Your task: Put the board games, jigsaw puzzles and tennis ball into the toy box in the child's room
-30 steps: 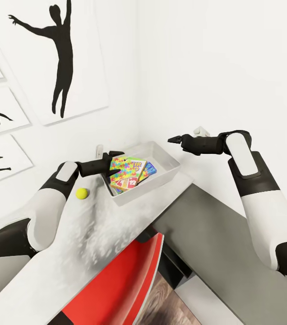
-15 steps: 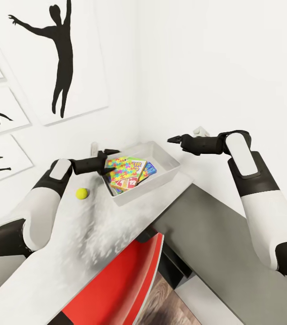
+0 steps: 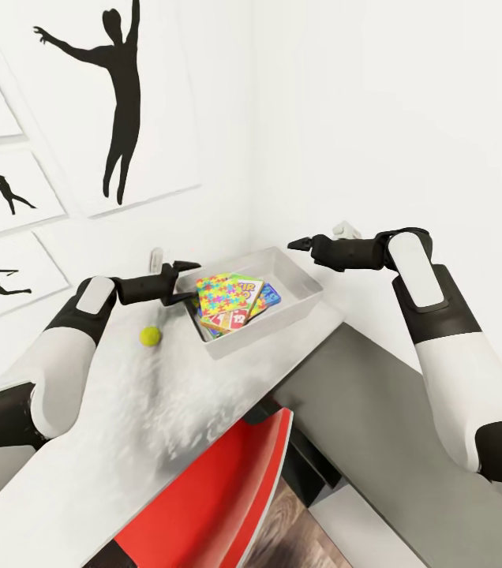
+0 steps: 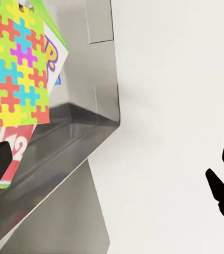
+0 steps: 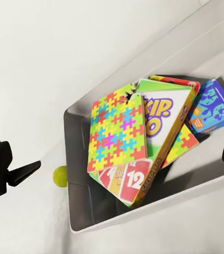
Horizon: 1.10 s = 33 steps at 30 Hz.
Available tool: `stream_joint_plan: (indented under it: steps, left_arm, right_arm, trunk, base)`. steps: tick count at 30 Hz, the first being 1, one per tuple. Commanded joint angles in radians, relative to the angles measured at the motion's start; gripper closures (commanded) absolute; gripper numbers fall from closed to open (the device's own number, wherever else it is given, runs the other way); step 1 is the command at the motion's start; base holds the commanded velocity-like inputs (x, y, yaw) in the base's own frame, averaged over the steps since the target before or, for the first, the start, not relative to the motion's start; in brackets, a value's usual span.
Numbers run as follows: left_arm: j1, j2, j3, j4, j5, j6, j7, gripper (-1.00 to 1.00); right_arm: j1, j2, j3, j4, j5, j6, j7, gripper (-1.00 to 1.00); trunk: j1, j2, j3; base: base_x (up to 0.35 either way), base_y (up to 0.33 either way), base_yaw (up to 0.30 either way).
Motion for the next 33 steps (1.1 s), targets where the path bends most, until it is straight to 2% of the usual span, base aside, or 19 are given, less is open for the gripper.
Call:
stream_joint_plan:
  steps: [1, 5, 8, 12, 15, 17, 19, 21, 26, 33]
  left_arm:
    - [-0.001, 0.0, 0.005, 0.001, -0.011, 0.005, -0.007, -1.0]
    - [-0.001, 0.003, 0.004, 0.001, -0.019, 0.002, -0.004, -1.0]
    - [-0.001, 0.003, 0.003, 0.001, -0.06, 0.0, 0.004, -1.0]
    - [-0.001, 0.004, 0.004, 0.001, -0.193, -0.004, 0.048, -1.0]
    - [-0.001, 0.004, 0.005, 0.001, -0.261, -0.006, 0.082, -1.0]
    - [-0.001, 0.005, 0.005, 0.001, -0.282, -0.007, 0.1, -1.0]
    - [-0.001, 0.007, 0.006, 0.001, -0.293, -0.009, 0.114, -1.0]
    - [-0.001, 0.024, 0.005, 0.001, -0.299, -0.01, 0.123, -1.0]
    - [-0.001, 0.052, 0.015, 0.001, -0.3, -0.009, 0.123, -1.0]
    - [0.0, 0.075, 0.019, 0.001, -0.295, -0.008, 0.122, -1.0]
  right_arm:
    - [-0.001, -0.001, 0.002, -0.001, -0.01, 0.001, -0.011, -1.0]
    - [-0.001, -0.001, 0.001, -0.001, -0.01, 0.001, -0.012, -1.0]
    - [-0.001, -0.001, 0.001, -0.001, -0.01, 0.001, -0.011, -1.0]
    - [-0.002, 0.0, 0.001, -0.003, -0.011, 0.001, -0.012, -1.0]
    - [-0.002, 0.001, 0.001, -0.03, -0.011, 0.001, -0.013, -1.0]
    - [-0.002, 0.002, 0.001, -0.052, -0.011, 0.001, -0.013, -1.0]
    - [-0.002, 0.003, 0.001, -0.066, -0.01, 0.001, -0.013, -1.0]
    - [-0.002, 0.009, 0.001, -0.074, -0.01, 0.001, -0.013, -1.0]
    - [-0.002, 0.025, 0.002, -0.078, -0.009, 0.001, -0.015, -1.0]
    - [-0.002, 0.028, 0.002, -0.075, -0.008, 0.001, -0.022, -1.0]
  trunk:
    - [0.001, -0.002, -0.002]
    - [0.001, -0.002, -0.002]
    - [0.001, -0.002, -0.002]
    - [0.001, -0.002, -0.002]
    - [0.001, -0.002, -0.002]
    - [0.001, -0.002, -0.002]
    - [0.001, -0.002, -0.002]
    - [0.001, -0.002, -0.002]
    - [0.001, -0.002, -0.002]
    - [0.001, -0.002, -0.002]
  base:
    - [0.0, 0.0, 0.019]
    - [0.0, 0.0, 0.007]
    - [0.0, 0.0, 0.002]
    - [0.0, 0.0, 0.0]
    - [0.0, 0.0, 0.0]
    - [0.0, 0.0, 0.0]
    - [0.0, 0.0, 0.0]
    - [0.0, 0.0, 0.0]
    - [0.0, 0.0, 0.0]
    - [0.0, 0.0, 0.0]
